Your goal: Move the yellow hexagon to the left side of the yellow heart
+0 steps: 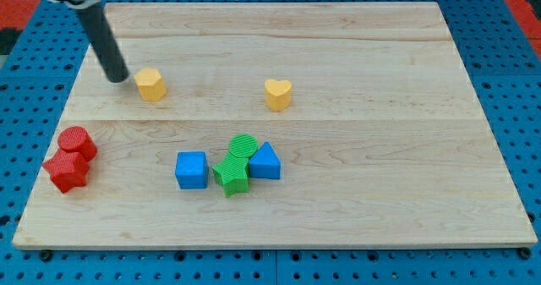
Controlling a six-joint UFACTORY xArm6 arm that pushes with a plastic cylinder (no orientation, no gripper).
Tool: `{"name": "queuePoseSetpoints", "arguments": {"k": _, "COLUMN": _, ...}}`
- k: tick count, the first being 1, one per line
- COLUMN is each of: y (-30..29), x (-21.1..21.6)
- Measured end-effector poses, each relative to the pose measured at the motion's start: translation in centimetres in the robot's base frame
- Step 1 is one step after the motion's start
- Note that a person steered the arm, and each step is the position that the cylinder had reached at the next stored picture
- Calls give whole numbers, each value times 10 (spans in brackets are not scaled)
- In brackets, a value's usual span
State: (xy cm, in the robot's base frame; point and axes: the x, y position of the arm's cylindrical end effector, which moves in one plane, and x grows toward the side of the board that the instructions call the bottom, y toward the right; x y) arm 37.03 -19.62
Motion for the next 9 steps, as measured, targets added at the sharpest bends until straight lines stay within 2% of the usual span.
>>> {"name": "queuePoseSetpoints", "arguments": {"k": 1, "y": 81, "x": 9}}
{"name": "queuePoseSetpoints", "arguments": {"k": 2, "y": 91, "x": 18}}
{"name": "queuePoseSetpoints", "arguments": {"k": 3, "y": 60, "x": 77}}
{"name": "queuePoseSetpoints", "arguments": {"k": 4, "y": 86, "x": 97}}
{"name": "queuePoseSetpoints", "arguments": {"k": 5, "y": 137, "x": 64}}
{"name": "queuePoseSetpoints", "arguments": {"k": 6, "y": 153, "x": 54}}
{"name": "queuePoseSetpoints", "arguments": {"k": 7, "y": 86, "x": 70}}
{"name": "queuePoseSetpoints", "arguments": {"k": 9, "y": 9, "x": 154}}
